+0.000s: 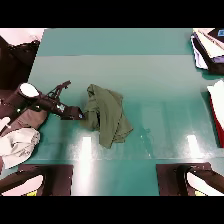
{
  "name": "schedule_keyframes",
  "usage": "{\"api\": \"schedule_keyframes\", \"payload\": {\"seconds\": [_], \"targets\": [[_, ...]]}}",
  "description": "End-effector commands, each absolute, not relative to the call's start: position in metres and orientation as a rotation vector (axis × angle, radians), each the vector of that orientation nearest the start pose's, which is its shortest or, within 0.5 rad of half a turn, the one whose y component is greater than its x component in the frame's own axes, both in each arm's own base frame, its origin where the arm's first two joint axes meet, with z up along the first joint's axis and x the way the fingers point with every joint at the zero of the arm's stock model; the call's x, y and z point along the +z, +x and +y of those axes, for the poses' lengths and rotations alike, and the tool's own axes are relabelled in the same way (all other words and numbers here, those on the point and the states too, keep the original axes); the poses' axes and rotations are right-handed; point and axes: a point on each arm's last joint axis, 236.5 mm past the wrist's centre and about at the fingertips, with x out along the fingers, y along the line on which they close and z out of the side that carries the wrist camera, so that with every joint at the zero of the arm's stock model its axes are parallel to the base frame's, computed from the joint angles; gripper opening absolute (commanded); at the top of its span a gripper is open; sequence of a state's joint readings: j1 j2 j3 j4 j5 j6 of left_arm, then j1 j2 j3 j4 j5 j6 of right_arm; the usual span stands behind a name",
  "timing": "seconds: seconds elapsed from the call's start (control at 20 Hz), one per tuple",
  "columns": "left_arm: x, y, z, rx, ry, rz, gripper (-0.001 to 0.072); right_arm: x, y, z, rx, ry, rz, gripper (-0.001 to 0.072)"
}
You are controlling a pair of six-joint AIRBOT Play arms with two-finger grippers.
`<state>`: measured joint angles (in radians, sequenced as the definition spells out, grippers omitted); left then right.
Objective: Fold the shirts.
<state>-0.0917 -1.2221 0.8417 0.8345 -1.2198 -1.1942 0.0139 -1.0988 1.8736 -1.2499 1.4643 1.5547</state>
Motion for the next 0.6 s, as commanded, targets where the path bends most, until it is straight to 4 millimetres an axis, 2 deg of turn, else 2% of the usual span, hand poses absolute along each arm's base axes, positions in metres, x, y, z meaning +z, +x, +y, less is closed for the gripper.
{"api": "schedule_keyframes", "payload": {"seconds": [0.0, 0.15, 0.2, 0.25, 0.35, 0.4, 0.45, 0.55], "targets": [[-0.041, 0.269, -0.178, -0.655, -0.445, 1.442, 0.0653, 0.312, 0.359, 0.080, 0.320, 0.122, 0.755, 0.0020], [-0.040, 0.272, -0.179, -0.650, -0.457, 1.430, 0.0652, 0.301, 0.360, 0.081, 0.322, 0.121, 0.800, 0.0020], [-0.038, 0.276, -0.182, -0.649, -0.477, 1.414, 0.0613, 0.298, 0.360, 0.081, 0.322, 0.121, 0.813, 0.0020], [-0.035, 0.281, -0.185, -0.650, -0.497, 1.395, 0.0450, 0.296, 0.360, 0.083, 0.329, 0.121, 0.820, 0.0020], [-0.029, 0.288, -0.190, -0.673, -0.513, 1.351, 0.0230, 0.291, 0.357, 0.092, 0.360, 0.130, 0.833, 0.0020], [-0.027, 0.289, -0.192, -0.683, -0.518, 1.338, 0.0071, 0.285, 0.354, 0.097, 0.371, 0.126, 0.852, 0.0020], [-0.026, 0.290, -0.193, -0.687, -0.522, 1.334, 0.0028, 0.277, 0.350, 0.103, 0.387, 0.121, 0.876, 0.0020], [-0.016, 0.295, -0.191, -0.697, -0.493, 1.318, 0.0027, 0.254, 0.339, 0.121, 0.433, 0.106, 0.942, 0.0020]]}}
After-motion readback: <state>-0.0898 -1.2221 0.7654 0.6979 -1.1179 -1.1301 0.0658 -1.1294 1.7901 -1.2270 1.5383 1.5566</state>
